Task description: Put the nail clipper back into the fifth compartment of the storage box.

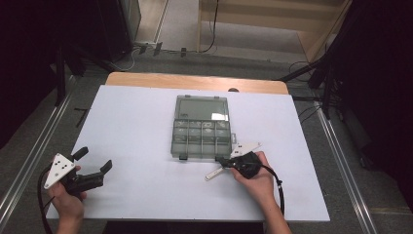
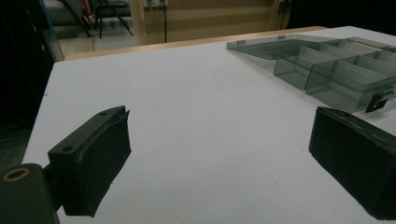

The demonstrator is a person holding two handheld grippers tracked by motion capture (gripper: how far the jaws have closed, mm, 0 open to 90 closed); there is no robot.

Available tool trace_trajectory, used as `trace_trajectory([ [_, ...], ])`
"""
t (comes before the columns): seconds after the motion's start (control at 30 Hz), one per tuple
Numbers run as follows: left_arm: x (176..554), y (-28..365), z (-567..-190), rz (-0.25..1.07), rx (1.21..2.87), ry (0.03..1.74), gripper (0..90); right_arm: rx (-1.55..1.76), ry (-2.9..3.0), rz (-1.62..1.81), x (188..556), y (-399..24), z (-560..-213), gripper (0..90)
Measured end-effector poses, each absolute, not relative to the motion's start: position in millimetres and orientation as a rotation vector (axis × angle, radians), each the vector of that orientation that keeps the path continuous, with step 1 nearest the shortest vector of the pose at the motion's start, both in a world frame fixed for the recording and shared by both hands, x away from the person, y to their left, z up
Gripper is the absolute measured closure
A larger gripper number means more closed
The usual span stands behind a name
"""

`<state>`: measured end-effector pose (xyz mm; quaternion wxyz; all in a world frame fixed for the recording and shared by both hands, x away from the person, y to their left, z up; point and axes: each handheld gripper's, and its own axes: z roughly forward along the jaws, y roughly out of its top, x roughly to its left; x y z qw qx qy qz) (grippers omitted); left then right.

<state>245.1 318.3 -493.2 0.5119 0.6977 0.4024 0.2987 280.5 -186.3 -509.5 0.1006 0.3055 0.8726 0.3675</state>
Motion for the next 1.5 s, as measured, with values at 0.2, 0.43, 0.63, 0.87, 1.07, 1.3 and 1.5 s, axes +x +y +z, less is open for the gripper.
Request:
trace_trajectory([
  [0.2, 245, 318, -493, 0.715, 1.68, 0.966, 4.8, 0.9, 2.601, 1.085, 280, -188, -510, 90.0],
  [0.43, 245, 319, -493, 0.712, 1.681, 0.965, 4.8, 0.896, 2.641, 1.042, 277, -186, -515, 90.0],
  [0.63, 245, 319, -493, 0.709, 1.68, 0.962, 4.8, 0.91, 2.656, 1.073, 272, -190, -515, 90.0],
  [0.87, 245, 320, -493, 0.705, 1.673, 0.963, 4.8, 0.897, 2.678, 1.063, 261, -191, -514, 90.0],
  [1.07, 244, 321, -493, 0.701, 1.669, 0.963, 4.8, 0.89, 2.688, 1.049, 252, -190, -511, 90.0],
  [1.3, 244, 321, -493, 0.697, 1.662, 0.966, 4.8, 0.774, 2.703, 0.978, 241, -188, -487, 61.5],
  [1.5, 244, 321, -493, 0.7, 1.667, 0.963, 4.8, 0.724, 2.771, 0.88, 241, -180, -485, 40.4],
])
